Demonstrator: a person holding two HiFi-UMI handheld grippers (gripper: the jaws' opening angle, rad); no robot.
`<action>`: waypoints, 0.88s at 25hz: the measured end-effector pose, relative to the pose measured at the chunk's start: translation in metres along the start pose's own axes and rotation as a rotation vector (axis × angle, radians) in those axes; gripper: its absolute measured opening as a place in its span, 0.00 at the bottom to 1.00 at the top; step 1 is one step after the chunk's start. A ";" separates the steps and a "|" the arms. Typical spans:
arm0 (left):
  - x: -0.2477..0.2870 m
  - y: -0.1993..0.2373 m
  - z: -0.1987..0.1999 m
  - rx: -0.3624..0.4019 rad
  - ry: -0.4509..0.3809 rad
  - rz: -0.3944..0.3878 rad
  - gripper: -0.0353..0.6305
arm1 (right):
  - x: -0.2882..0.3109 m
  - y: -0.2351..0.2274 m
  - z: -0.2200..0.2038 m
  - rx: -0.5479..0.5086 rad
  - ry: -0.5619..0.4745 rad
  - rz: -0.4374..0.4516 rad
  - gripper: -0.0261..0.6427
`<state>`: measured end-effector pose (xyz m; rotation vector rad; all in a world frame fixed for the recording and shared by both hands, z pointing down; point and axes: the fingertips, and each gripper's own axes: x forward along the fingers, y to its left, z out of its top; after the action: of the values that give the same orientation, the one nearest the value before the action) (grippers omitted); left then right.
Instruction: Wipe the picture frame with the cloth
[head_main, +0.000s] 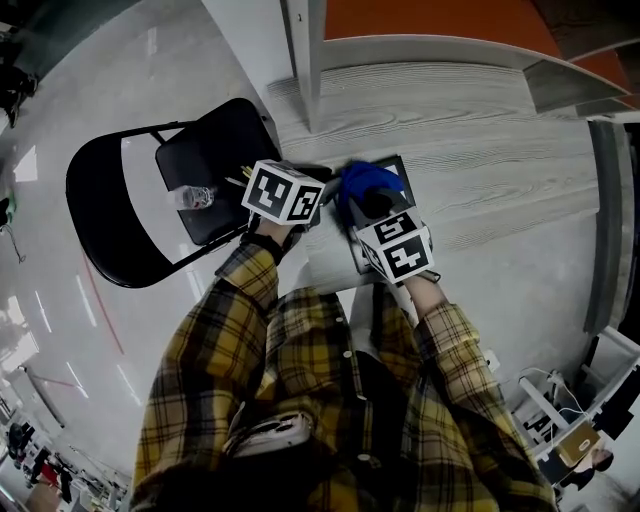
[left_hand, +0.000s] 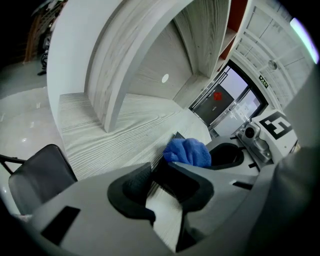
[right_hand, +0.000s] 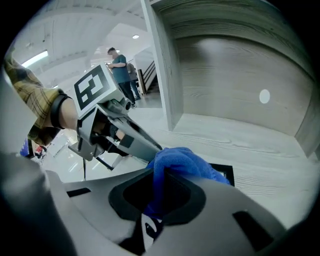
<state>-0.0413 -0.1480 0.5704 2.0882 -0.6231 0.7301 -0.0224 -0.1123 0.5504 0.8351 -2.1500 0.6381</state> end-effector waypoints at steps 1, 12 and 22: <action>-0.001 0.000 0.000 0.000 0.000 0.001 0.21 | -0.003 0.003 -0.004 0.009 0.009 0.011 0.11; -0.001 0.000 -0.001 0.004 -0.004 0.001 0.21 | -0.046 0.040 -0.069 0.085 0.104 0.103 0.11; -0.001 0.000 0.000 0.005 -0.005 0.004 0.21 | -0.075 0.050 -0.098 0.211 0.104 0.159 0.11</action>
<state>-0.0419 -0.1479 0.5695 2.0947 -0.6291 0.7290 0.0251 0.0121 0.5432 0.7270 -2.0925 0.9823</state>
